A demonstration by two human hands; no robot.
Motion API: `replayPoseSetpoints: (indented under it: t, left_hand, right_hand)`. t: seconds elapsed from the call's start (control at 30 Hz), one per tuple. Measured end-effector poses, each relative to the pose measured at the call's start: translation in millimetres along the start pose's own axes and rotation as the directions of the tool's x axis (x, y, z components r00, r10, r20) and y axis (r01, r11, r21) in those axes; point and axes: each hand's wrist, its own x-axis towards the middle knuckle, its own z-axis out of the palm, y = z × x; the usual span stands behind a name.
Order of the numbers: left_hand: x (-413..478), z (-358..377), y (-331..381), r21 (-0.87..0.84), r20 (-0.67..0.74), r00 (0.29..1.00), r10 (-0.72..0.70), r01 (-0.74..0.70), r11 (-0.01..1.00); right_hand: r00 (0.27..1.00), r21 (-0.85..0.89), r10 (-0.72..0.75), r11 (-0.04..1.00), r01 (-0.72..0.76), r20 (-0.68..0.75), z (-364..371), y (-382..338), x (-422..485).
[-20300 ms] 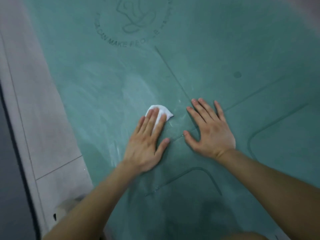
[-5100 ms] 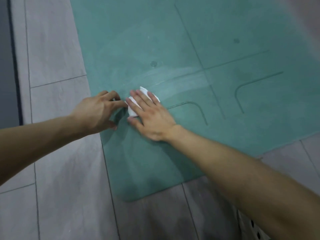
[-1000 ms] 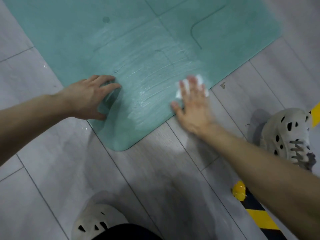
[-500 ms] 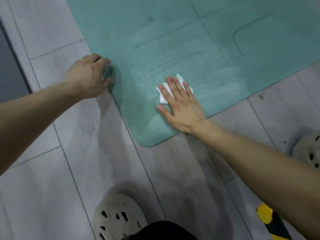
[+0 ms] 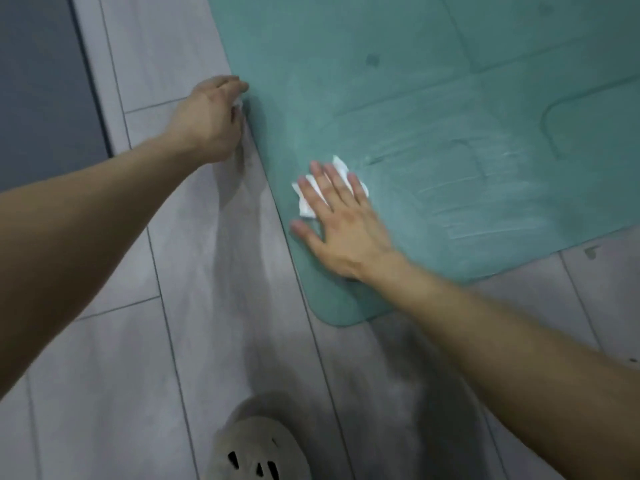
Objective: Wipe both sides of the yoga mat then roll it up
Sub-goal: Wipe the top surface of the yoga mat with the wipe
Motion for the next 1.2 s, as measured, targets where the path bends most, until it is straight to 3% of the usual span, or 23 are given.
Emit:
replayPoseSetpoints:
  t: [0.07, 0.13, 0.23, 0.37, 0.6, 0.83, 1.07, 1.2]
  left_hand:
    - [9.2, -1.3, -6.2, 0.002, 0.002, 1.0, 0.013, -0.013, 1.0]
    - [17.2, -2.8, -10.8, 0.034, 0.04, 0.998, 0.052, -0.054, 0.998]
    - [25.8, -2.9, -11.5, 0.036, 0.082, 0.992, 0.096, -0.099, 0.994]
    - [23.6, 5.9, -14.5, -0.037, 0.007, 0.999, 0.048, -0.048, 0.998]
    - [30.8, 1.4, -28.8, -0.016, 0.028, 0.988, 0.154, -0.154, 0.988]
    - [30.6, 4.9, -35.4, -0.085, -0.011, 0.983, 0.185, -0.186, 0.979]
    - [41.6, -0.2, -31.0, -0.045, -0.039, 0.982, 0.186, -0.188, 0.981]
    - [46.4, 0.9, -34.5, -0.068, -0.026, 0.98, 0.198, -0.199, 0.978]
  right_hand:
    - [0.999, -0.019, 0.042, 0.999, -0.042, -0.006, -8.1, -0.4, 73.3]
    - [0.997, -0.019, 0.076, 0.997, -0.076, -0.016, -5.3, -2.3, 90.6]
    - [0.999, 0.001, -0.019, 1.0, 0.019, -0.031, -0.3, -9.9, 8.3]
    - [0.994, 0.047, -0.098, 0.994, 0.096, 0.043, 3.6, -25.0, -85.4]
    - [0.998, 0.001, 0.051, 0.999, -0.051, -0.041, 1.7, -44.0, 124.8]
    - [0.997, 0.046, -0.074, 0.996, 0.073, 0.016, 9.7, -47.6, -39.3]
    - [0.996, -0.024, 0.086, 0.996, -0.087, -0.035, 3.7, -52.4, 144.3]
    - [0.999, 0.006, -0.027, 1.0, 0.027, -0.045, 12.1, -55.0, 19.4]
